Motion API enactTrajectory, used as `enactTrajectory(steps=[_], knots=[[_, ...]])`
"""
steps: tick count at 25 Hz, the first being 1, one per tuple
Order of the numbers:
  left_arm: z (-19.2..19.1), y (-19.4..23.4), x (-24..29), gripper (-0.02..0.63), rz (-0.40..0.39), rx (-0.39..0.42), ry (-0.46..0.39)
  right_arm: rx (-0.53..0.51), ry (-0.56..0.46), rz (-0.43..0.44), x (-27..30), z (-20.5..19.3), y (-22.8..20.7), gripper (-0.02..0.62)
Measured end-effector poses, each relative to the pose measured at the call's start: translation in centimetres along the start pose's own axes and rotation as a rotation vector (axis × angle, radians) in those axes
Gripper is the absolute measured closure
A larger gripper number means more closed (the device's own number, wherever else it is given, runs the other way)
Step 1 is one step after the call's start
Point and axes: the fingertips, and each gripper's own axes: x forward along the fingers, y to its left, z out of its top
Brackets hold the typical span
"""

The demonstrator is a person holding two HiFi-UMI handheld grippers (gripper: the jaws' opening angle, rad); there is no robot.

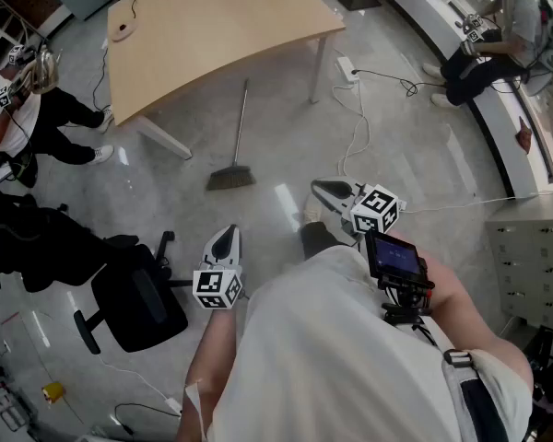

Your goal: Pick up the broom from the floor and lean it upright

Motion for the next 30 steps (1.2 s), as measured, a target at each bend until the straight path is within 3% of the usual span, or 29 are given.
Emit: enactTrajectory(steps=[6,14,22,30], knots=[[3.6,-0.3,8.2,0.598,-0.035,0.078,0.025,-0.005,-0.001,0.0,1.9,3.8,-7.4,0.577],[7.7,-1.3,16.5,0.598,-0.043,0.054,0.065,0.021,0.02,0.008,2.5,5.7,-15.3,0.577],[8.9,-0.1,20.7,0.598,-0.041,0.046,0.134,0.076,0.103,-0.026,3.3,2.2,-21.4,0.577],[6.3,3.3,26.0,0.598,-0.094,0.088,0.201,0.131,0.117,-0.112,3.5,-0.1,-24.7,0.577]])
